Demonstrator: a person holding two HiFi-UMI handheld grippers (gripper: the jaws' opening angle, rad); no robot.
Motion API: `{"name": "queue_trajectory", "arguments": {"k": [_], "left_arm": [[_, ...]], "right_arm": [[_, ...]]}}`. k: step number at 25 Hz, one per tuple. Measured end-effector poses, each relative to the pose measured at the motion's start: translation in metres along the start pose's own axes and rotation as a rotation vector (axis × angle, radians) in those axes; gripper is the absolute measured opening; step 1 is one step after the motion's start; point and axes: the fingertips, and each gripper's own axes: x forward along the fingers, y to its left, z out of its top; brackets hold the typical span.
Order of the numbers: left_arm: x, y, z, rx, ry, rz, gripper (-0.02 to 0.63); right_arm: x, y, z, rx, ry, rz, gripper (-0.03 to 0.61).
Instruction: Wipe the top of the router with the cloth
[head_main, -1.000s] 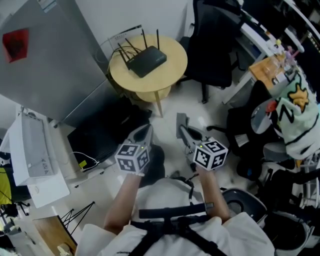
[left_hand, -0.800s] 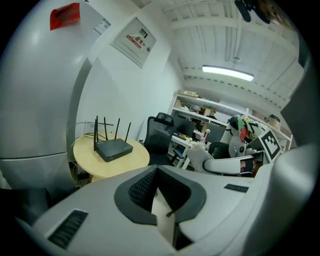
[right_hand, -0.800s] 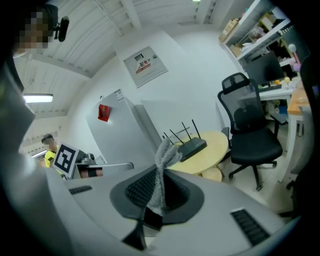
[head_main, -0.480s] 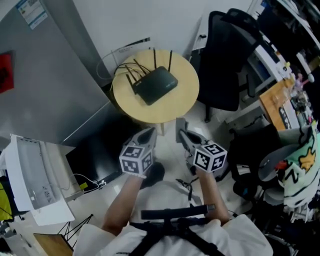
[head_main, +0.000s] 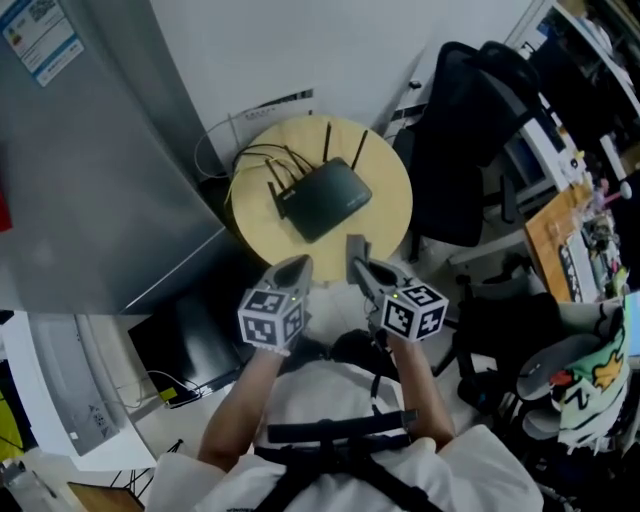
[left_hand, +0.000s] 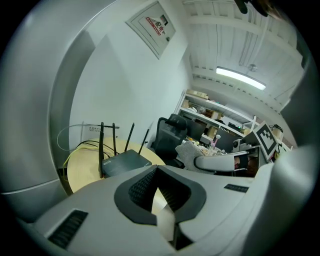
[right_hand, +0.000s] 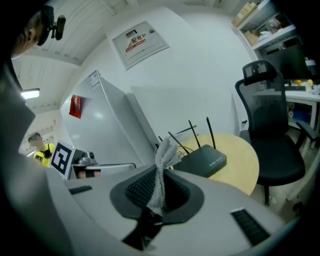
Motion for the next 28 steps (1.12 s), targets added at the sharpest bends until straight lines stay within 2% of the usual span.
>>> {"name": "queue_trajectory", "arguments": {"k": [7,20,28], "left_arm": [[0.023,0.025,0.001,-0.047,0.015,0.025,-0.011],[0.079,0.079,0.002,-0.181,0.018,0.186,-0.011],[0.104,0.114,-0.007,-0.251,0.034,0.265,-0.011]], "right_arm": [[0.046,-0.017,0.015,-0.026,0.063,0.037,0.035],[0.147,-0.060,0.037,-0.102,0.231,0.166,0.037],[0.214,-0.073,0.019,-0.159,0.372,0.222,0.037]]}}
